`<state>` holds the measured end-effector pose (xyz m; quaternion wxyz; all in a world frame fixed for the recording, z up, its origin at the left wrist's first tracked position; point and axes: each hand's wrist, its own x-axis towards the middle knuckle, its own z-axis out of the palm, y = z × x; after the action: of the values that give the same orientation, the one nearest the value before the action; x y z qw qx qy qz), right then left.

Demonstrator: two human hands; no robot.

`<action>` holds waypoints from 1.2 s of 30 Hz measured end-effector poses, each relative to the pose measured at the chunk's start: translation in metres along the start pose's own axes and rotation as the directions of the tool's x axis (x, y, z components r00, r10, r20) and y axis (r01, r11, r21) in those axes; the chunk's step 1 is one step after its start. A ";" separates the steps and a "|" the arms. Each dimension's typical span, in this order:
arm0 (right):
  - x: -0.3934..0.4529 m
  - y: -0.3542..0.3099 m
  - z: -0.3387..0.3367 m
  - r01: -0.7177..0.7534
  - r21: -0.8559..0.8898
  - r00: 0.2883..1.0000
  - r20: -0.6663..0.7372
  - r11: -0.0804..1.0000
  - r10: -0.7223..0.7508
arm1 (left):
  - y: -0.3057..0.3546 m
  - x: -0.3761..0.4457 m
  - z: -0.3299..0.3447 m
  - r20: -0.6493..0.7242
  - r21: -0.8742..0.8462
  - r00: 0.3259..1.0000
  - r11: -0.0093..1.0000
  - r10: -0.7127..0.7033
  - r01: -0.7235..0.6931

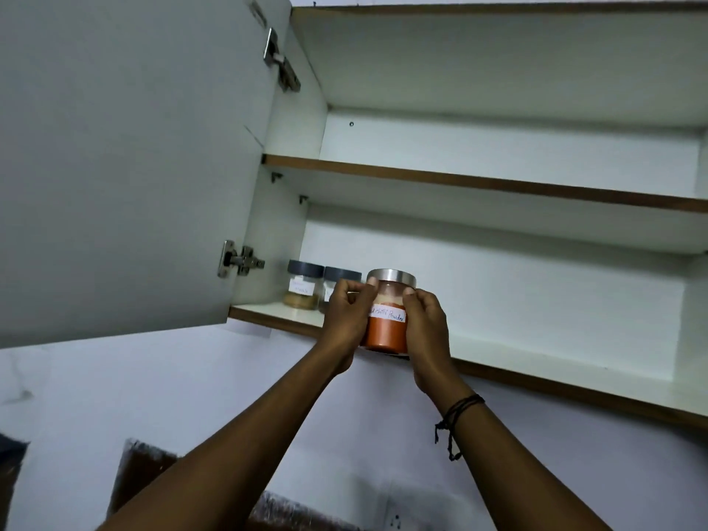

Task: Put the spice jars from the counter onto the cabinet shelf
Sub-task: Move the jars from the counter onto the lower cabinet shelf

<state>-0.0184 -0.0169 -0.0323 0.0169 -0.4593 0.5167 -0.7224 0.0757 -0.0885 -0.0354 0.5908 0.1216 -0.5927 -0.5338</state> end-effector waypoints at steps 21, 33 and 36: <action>0.118 0.034 0.040 -0.043 -0.455 0.996 0.054 0.890 0.076 | -0.036 0.124 0.019 0.007 0.476 1.000 0.879 -0.025 0.019; 0.115 0.045 0.039 -0.010 -0.480 0.968 0.214 0.877 0.128 | -0.048 0.129 0.015 0.084 0.487 0.986 0.869 -0.142 0.084; 0.113 0.044 0.037 0.012 -0.495 0.966 0.231 0.869 0.118 | -0.046 0.122 0.014 0.111 0.511 0.985 0.858 -0.133 0.058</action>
<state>-0.0782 -0.1205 0.0084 -0.0148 -0.5225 0.6895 -0.5013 0.0085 -0.1947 0.0023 0.4672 0.2632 -0.7456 -0.3957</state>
